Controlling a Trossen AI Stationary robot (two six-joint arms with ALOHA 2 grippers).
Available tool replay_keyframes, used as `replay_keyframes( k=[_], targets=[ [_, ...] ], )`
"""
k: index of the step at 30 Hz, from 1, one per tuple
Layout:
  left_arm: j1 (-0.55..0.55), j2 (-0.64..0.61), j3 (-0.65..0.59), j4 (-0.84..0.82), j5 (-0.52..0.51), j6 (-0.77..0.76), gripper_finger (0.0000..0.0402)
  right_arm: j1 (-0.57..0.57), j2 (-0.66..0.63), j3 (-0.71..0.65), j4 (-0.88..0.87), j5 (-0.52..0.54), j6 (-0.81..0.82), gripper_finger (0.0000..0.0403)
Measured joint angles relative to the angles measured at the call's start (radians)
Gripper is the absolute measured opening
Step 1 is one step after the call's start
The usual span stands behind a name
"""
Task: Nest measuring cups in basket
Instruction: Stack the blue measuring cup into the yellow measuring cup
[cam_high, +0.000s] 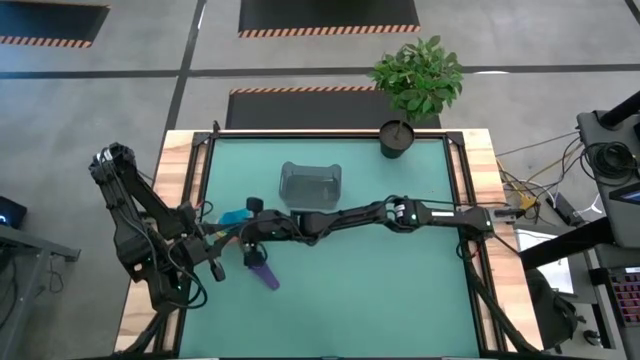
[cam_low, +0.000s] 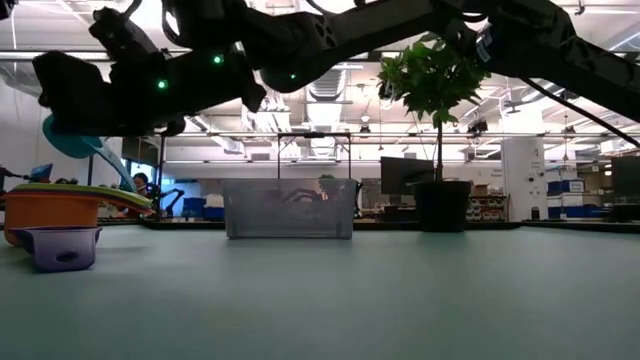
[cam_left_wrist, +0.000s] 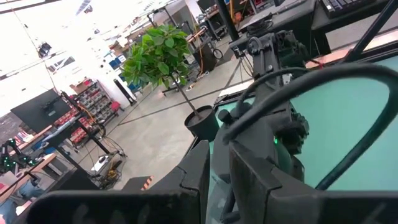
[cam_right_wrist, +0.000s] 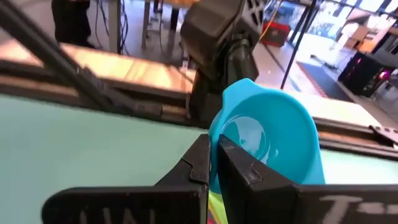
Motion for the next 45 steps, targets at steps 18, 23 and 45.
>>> replay_keyframes(
  k=[18,23,45],
  targets=[
    [0.0,0.0,0.0,0.0,0.0,0.004,0.0042,0.0,-0.034,0.002,-0.121,-0.011,-0.101,0.0009],
    [0.0,0.0,0.0,0.0,-0.019,0.004,0.0042,0.0,-0.018,0.002,-0.091,-0.053,-0.103,0.0011],
    [0.0,0.0,0.0,0.006,-0.026,0.004,0.0042,-0.006,-0.01,0.002,-0.108,-0.053,-0.137,0.0068]
  ],
)
